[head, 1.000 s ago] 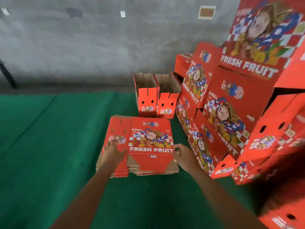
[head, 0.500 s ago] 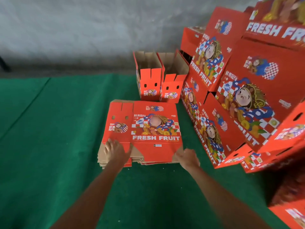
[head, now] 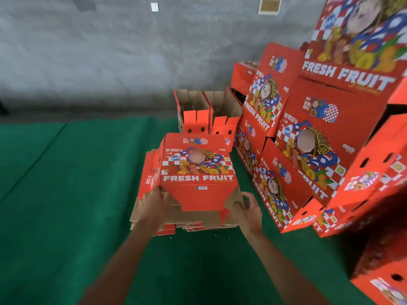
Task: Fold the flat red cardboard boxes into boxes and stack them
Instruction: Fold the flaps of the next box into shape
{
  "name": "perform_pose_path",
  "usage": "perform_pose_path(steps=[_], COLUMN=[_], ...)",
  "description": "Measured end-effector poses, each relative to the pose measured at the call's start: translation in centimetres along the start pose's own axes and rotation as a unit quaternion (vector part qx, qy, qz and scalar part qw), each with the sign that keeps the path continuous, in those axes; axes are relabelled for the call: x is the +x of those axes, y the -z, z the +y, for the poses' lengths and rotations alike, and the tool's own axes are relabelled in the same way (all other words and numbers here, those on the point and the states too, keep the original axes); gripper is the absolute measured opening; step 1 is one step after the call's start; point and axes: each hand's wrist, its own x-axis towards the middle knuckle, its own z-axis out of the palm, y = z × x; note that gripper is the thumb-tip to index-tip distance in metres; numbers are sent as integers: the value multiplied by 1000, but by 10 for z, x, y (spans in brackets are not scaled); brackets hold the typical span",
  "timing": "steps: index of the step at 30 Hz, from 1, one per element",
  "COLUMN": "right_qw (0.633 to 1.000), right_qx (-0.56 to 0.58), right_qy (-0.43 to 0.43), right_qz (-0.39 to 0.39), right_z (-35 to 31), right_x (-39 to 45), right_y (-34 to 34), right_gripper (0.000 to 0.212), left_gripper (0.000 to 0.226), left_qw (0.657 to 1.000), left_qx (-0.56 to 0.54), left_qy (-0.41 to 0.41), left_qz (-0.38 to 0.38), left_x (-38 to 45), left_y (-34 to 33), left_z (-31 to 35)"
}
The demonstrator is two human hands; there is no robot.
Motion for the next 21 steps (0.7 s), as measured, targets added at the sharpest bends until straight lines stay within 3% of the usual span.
perform_pose_path(steps=[4,7,12,14,18,21], right_qw=[987,969,948,943,941,959], right_qx=[-5,-3,108,111,108,102], right_qy=[156,247,295,305,306,258], right_qz=[23,24,54,66,93,62], right_z=[-42,-74,-139,-162,-173,-154], right_x=[-8,-14,-27,-30,-31,-39], right_y=[22,51,81,98,148,178], right_gripper=[28,27,17,21,10,21], left_gripper=[20,26,13,23,55,54], left_qw=[1000,998,967,956,947,936], left_qx=[8,-9,-163,-195,-223,-291], left_qy=[-15,-42,-36,-31,-13,41], left_qz=[3,49,192,219,229,194], left_x=[-6,-22,-44,-48,-68,-91], left_y=[51,87,149,165,162,143], left_z=[14,24,35,47,66,59])
